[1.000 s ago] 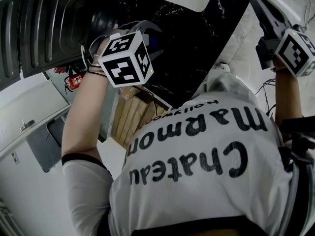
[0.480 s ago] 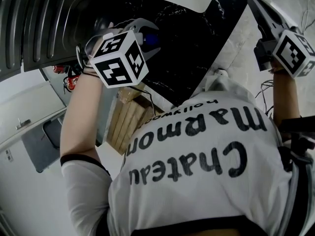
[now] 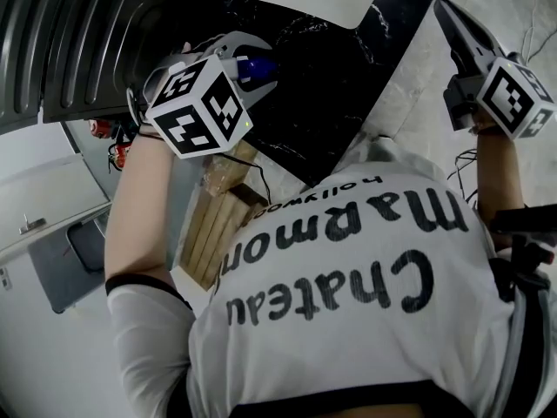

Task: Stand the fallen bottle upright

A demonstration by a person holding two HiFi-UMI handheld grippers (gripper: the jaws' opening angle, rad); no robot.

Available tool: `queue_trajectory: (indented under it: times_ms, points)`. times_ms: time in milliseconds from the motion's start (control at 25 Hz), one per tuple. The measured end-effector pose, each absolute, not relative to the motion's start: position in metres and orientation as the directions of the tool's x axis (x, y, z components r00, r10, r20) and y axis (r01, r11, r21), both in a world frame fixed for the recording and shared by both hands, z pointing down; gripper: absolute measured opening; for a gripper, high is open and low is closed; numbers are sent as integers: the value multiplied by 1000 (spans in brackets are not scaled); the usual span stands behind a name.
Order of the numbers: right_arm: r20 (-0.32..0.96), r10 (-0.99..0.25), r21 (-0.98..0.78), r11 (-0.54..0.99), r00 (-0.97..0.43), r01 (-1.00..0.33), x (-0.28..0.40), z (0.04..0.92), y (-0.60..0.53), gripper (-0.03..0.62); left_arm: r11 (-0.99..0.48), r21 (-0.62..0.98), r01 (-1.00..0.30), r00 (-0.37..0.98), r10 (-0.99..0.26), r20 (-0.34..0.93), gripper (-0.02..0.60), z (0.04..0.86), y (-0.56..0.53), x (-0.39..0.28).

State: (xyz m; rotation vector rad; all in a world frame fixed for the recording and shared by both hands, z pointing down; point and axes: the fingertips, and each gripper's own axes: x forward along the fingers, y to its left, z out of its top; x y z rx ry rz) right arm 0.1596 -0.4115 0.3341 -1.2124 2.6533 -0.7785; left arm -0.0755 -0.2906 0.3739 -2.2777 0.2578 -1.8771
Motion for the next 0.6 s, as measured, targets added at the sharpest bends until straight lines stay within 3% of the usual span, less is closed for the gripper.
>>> queue_trajectory:
  times_ms: [600]
  points:
    - [92, -772, -404, 549, -629, -732, 148, 303, -369, 15, -916, -384, -119, 373, -399, 838, 179, 327, -285, -87]
